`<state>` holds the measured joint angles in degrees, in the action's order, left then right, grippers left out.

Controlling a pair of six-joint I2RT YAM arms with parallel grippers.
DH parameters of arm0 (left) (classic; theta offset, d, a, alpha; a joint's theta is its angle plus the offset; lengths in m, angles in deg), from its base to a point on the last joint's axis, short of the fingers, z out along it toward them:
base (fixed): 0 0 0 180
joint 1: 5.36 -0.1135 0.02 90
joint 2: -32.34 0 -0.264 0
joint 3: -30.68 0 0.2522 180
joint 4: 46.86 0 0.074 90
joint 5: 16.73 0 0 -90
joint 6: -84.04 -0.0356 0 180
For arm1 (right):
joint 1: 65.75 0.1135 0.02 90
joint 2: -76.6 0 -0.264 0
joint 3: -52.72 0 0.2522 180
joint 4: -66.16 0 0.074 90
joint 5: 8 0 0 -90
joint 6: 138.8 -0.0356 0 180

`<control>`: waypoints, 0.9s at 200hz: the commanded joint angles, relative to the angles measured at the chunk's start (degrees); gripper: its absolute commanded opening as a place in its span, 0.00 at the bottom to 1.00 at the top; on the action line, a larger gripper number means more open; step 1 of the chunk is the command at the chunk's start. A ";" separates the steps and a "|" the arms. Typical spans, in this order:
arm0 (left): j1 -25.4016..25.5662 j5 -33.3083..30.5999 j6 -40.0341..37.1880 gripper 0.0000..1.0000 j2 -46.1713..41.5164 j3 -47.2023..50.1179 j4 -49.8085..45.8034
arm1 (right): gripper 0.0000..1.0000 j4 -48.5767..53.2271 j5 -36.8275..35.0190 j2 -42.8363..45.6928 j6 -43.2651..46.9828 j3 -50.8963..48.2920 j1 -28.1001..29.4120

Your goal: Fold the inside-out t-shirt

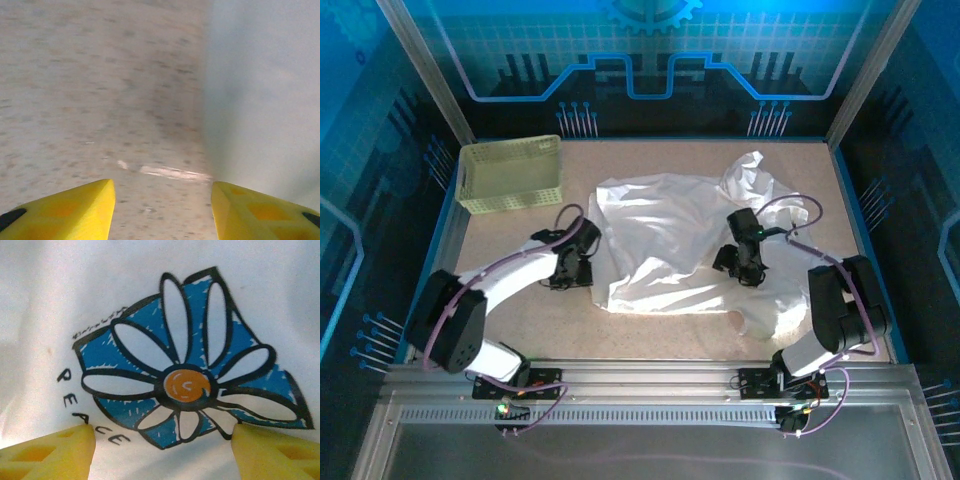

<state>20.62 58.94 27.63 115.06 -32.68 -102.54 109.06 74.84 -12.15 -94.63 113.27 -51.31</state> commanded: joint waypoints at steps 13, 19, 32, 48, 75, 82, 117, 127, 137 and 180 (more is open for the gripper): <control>-0.11 2.27 -1.63 0.54 -6.78 1.34 1.44 | 0.74 1.88 -0.75 2.96 3.00 -1.44 -4.59; 2.64 1.63 -2.79 0.56 -7.60 0.55 1.85 | 0.74 1.74 -0.35 3.49 3.30 -1.30 -4.62; 11.08 -1.32 -5.67 0.64 -8.15 -2.22 1.85 | 0.74 1.70 0.20 4.39 3.70 -0.98 -4.09; 17.61 -2.15 -5.81 0.68 -6.03 -5.35 0.12 | 0.74 2.23 0.16 4.61 3.76 -0.25 -3.33; 24.68 -5.76 -4.45 0.77 0.79 -8.48 -3.93 | 0.74 2.23 -0.12 4.38 3.40 -0.28 -2.99; 25.90 -6.92 -3.88 0.80 2.98 -9.12 -5.40 | 0.74 2.23 -0.20 4.30 3.37 -0.29 -3.01; 26.51 -9.40 -1.81 0.89 9.40 -9.08 -6.63 | 0.74 2.25 -0.68 4.57 3.29 -0.85 -3.06; 26.16 -9.47 -1.23 0.89 11.15 -9.27 -6.86 | 0.74 2.38 -0.93 4.54 3.40 -0.92 -3.26; 25.60 -9.40 -0.73 0.88 12.51 -9.00 -6.54 | 0.74 2.37 -0.93 4.51 3.45 -0.99 -3.58; 20.14 -8.48 2.69 0.78 12.08 -4.42 -5.11 | 0.74 1.81 -0.75 4.02 3.65 -2.09 -6.98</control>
<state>43.79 51.62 27.39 127.87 -39.87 -106.45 110.00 74.88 -8.37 -91.61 112.33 -56.25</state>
